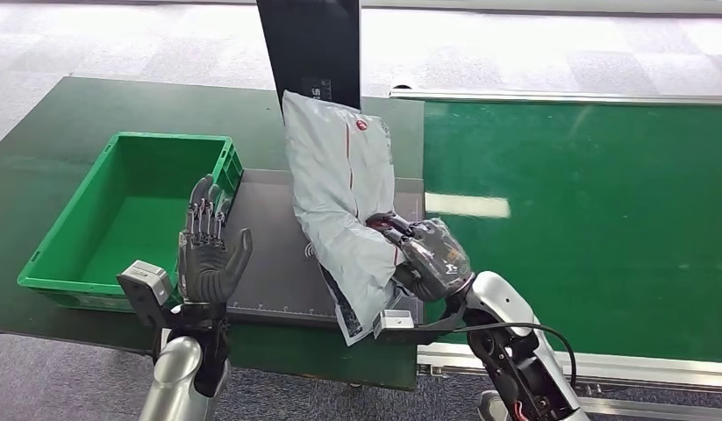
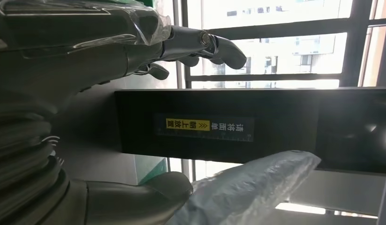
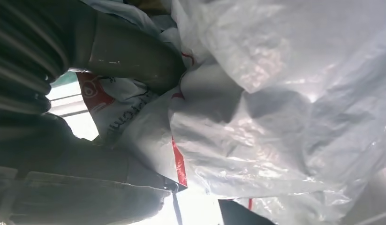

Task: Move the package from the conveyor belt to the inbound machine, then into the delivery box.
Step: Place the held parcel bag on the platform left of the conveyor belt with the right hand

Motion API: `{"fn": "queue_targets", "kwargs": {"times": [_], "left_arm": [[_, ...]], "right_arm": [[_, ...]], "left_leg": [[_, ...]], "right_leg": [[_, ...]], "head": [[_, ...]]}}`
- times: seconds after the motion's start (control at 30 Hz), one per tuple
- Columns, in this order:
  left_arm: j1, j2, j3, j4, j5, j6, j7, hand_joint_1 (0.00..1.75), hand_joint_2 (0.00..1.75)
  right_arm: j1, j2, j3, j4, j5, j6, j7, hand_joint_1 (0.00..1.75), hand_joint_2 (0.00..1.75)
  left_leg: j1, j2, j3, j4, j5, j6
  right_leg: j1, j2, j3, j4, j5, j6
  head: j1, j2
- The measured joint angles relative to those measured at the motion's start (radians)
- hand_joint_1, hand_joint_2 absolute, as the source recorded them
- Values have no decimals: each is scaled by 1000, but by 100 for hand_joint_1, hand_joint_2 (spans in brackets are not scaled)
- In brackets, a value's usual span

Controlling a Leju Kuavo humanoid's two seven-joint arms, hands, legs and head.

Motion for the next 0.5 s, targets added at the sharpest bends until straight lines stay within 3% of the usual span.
{"fn": "queue_targets", "kwargs": {"times": [0.17,0.33,0.43,0.5], "left_arm": [[-1,1,0,4,6,1,2,0,175],[10,3,0,-3,25,-3,19,0,175],[22,4,2,-13,28,-9,29,0,175],[29,4,4,-22,24,-9,36,0,175]], "right_arm": [[-57,-11,107,78,-45,132,-17,175,175],[-163,-16,241,225,-72,276,37,175,175],[-228,-18,318,324,-44,270,99,175,175],[-259,-13,353,378,-10,202,158,175,175]], "left_leg": [[0,0,0,0,-1,0],[0,0,0,0,0,0],[0,0,0,0,0,0],[0,0,0,0,0,0]], "right_leg": [[0,0,0,0,0,0],[0,0,0,0,0,0],[0,0,0,0,0,0],[0,0,1,0,0,0]], "head": [[0,0],[0,0],[0,0],[0,0]]}}
